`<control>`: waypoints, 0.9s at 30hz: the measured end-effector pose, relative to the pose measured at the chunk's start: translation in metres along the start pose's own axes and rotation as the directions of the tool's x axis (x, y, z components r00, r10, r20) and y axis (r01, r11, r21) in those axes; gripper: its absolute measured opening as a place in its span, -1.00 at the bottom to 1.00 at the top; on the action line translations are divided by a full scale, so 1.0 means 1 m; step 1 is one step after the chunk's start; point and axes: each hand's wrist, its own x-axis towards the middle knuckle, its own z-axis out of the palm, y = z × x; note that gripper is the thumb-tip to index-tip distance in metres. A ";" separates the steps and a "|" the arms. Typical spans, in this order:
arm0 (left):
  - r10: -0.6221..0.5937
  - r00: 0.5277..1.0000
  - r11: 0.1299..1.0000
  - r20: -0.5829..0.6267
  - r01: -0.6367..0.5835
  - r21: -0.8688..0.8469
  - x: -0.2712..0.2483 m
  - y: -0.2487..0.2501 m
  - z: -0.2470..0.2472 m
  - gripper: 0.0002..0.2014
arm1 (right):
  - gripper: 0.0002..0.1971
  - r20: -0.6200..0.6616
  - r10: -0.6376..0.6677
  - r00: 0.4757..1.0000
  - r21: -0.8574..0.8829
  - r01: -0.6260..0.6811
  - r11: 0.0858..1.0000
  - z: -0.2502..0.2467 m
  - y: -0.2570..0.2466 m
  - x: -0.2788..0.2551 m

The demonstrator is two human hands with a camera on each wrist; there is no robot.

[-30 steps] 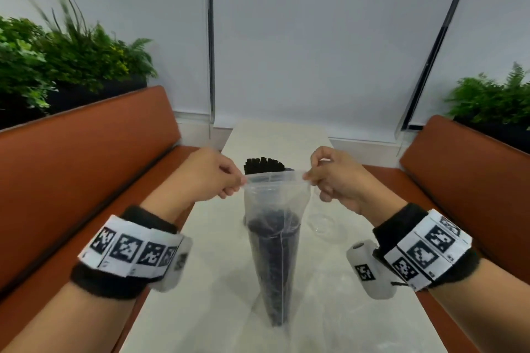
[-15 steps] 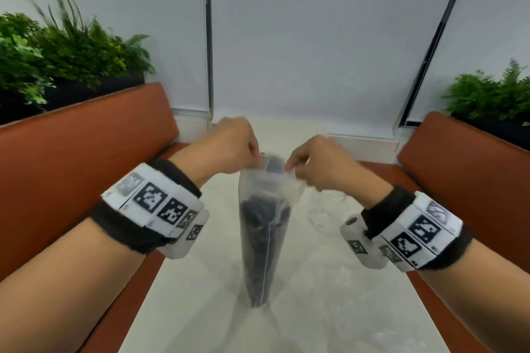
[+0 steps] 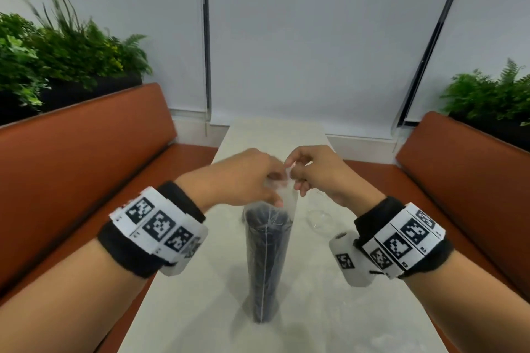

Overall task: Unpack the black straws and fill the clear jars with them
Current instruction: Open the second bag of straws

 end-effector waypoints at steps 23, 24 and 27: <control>0.152 0.923 0.962 -0.352 -0.220 -0.163 -0.057 0.001 0.061 -0.47 | 0.07 -0.173 0.230 0.958 0.983 0.182 -0.020 -0.009 0.071 -0.029; -0.078 0.927 0.886 -0.366 -0.104 -0.452 -0.050 0.006 0.064 -0.50 | -0.01 -0.191 0.225 0.955 0.981 0.196 0.001 -0.011 0.072 -0.027; -0.417 0.861 0.424 -0.291 -0.098 -0.900 -0.020 0.025 0.074 -0.75 | -0.37 -0.244 0.260 0.934 0.969 0.225 0.104 -0.021 0.075 -0.025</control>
